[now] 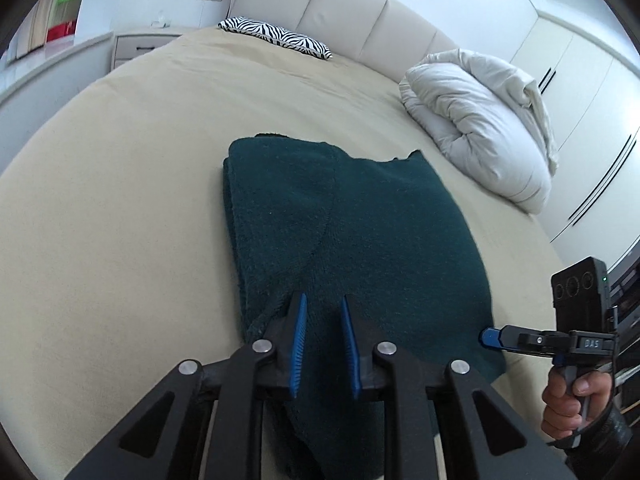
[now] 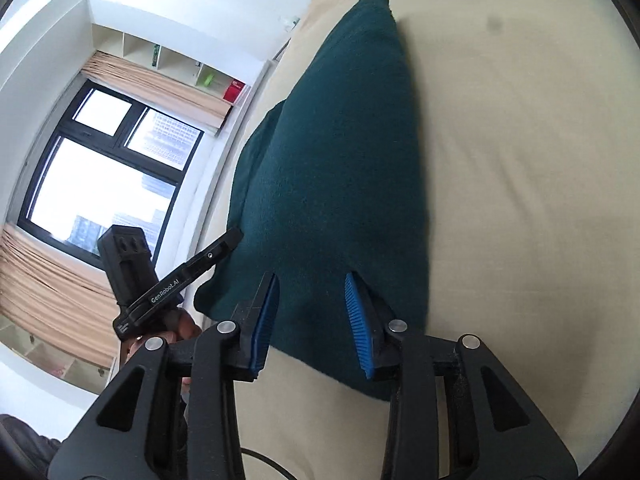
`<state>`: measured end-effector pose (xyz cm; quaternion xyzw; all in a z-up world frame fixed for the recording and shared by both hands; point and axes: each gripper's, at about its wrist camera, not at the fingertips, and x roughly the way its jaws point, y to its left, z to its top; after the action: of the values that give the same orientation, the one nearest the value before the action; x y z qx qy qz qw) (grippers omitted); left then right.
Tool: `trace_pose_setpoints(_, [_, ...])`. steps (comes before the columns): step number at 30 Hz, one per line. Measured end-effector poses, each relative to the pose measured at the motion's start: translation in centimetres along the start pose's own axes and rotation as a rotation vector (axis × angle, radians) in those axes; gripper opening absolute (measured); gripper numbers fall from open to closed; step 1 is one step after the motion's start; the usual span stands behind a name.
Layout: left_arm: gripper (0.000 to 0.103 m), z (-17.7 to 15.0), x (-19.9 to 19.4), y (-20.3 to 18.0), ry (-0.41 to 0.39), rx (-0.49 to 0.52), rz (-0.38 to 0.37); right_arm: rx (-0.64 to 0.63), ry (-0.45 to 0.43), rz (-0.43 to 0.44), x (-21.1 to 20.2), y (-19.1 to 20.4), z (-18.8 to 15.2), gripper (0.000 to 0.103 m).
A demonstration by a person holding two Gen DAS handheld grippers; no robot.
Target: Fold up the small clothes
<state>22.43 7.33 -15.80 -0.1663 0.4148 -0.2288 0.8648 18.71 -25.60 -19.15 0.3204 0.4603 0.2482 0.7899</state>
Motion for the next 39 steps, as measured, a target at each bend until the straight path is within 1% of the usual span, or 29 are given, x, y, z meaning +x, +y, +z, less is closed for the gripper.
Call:
trace_pose_setpoints(2, [0.021,0.2,-1.0,0.1,-0.003,-0.029,0.001,-0.025,0.021,-0.03,-0.1,0.9,1.1,0.033])
trace_pose_setpoints(3, [0.021,0.5,-1.6,0.0,-0.018,-0.034,0.01,-0.037,0.018,-0.054,-0.4,1.1,1.8,0.034])
trace_pose_setpoints(4, [0.03,0.8,-2.5,-0.3,-0.043,-0.031,0.025,-0.053,0.002,-0.076,-0.9,1.8,2.6,0.034])
trace_pose_setpoints(5, [0.044,1.8,-3.0,-0.9,-0.08,-0.021,0.049,-0.062,-0.017,-0.076,-1.7,2.3,2.5,0.036])
trace_pose_setpoints(6, [0.05,2.7,-3.1,-1.4,-0.1,-0.013,0.06,-0.063,-0.029,-0.07,-1.7,2.5,2.8,0.039])
trace_pose_setpoints(7, [0.055,3.4,-3.1,-1.9,-0.116,-0.004,0.062,-0.054,-0.047,-0.06,-1.6,3.0,4.1,0.045])
trace_pose_setpoints(8, [0.055,4.6,-2.7,-2.6,-0.127,0.01,0.064,-0.045,-0.053,-0.062,-1.3,3.3,5.2,0.05])
trace_pose_setpoints(9, [0.055,5.4,-2.1,-3.0,-0.131,0.023,0.068,-0.043,-0.055,-0.068,-1.0,3.6,6.2,0.052])
trace_pose_setpoints(11, [0.055,7.2,-0.4,-4.1,-0.134,0.051,0.079,-0.047,-0.06,-0.049,1.0,4.6,8.7,0.052])
trace_pose_setpoints(12, [0.055,7.9,0.4,-4.4,-0.126,0.056,0.082,-0.036,-0.066,-0.04,2.2,5.2,9.2,0.052])
trace_pose_setpoints(14, [0.055,9.1,2.4,-5.1,-0.101,0.071,0.084,0.018,-0.079,-0.012,4.0,4.6,11.3,0.052])
trace_pose_setpoints(15, [0.057,9.4,3.3,-5.2,-0.088,0.084,0.1,0.035,-0.086,-0.001,4.7,4.4,12.2,0.052])
trace_pose_setpoints(16, [0.057,9.7,4.7,-5.2,-0.058,0.101,0.124,0.05,-0.093,0.002,5.6,4.0,13.1,0.052])
trace_pose_setpoints(19, [0.057,9.6,7.7,-3.8,0.006,0.084,0.189,0.117,-0.098,0.02,7.3,2.4,15.5,0.05])
trace_pose_setpoints(20, [0.057,9.3,8.5,-2.6,0.021,0.059,0.191,0.138,-0.106,0.019,7.4,1.7,16.2,0.05])
trace_pose_setpoints(21, [0.057,9.1,8.8,-1.7,0.016,0.031,0.166,0.161,-0.12,0.009,7.4,0.9,16.9,0.05])
trace_pose_setpoints(23, [0.057,8.7,8.5,-0.3,-0.02,-0.039,0.089,0.198,-0.133,-0.003,7.4,-0.7,17.7,0.05])
trace_pose_setpoints(24, [0.057,8.8,8.5,0.1,-0.024,-0.055,0.068,0.226,-0.132,-0.001,7.6,-1.8,18.1,0.05])
trace_pose_setpoints(26, [0.057,8.9,8.7,0.9,-0.02,-0.081,0.028,0.251,-0.141,0.028,7.8,-3.4,18.4,0.049])
trace_pose_setpoints(28, [0.057,8.7,8.8,1.7,-0.022,-0.108,-0.009,0.262,-0.163,0.057,7.7,-4.2,18.3,0.044])
trace_pose_setpoints(29, [0.057,8.7,8.8,2.1,-0.022,-0.124,-0.028,0.265,-0.174,0.06,6.7,-4.8,17.7,0.044])
trace_pose_setpoints(31, [0.057,8.8,8.4,2.8,-0.021,-0.156,-0.063,0.273,-0.21,0.034,5.7,-4.9,17.4,0.044])
trace_pose_setpoints(33, [0.057,8.7,7.3,3.1,-0.022,-0.188,-0.076,0.274,-0.233,-0.032,4.1,-4.5,16.8,0.047])
trace_pose_setpoints(34, [0.058,8.5,6.6,3.0,-0.025,-0.198,-0.073,0.249,-0.24,-0.014,3.0,-3.6,16.1,0.049])
trace_pose_setpoints(35, [0.059,8.3,5.5,2.9,-0.031,-0.202,-0.061,0.233,-0.235,0.017,2.0,-3.6,15.6,0.049])
trace_pose_setpoints(36, [0.061,7.9,4.6,2.7,-0.041,-0.201,-0.062,0.206,-0.222,0.062,1.4,-2.5,14.7,0.049])
trace_pose_setpoints(37, [0.063,7.3,3.6,2.6,-0.055,-0.202,-0.071,0.158,-0.196,0.11,0.9,-1.1,13.4,0.049])
trace_pose_setpoints(38, [0.066,6.6,2.7,2.5,-0.069,-0.206,-0.085,0.107,-0.167,0.138,0.8,0.4,12.0,0.049])
trace_pose_setpoints(39, [0.068,6.1,2.4,2.5,-0.066,-0.208,-0.087,0.08,-0.146,0.152,1.1,1.5,10.8,0.051])
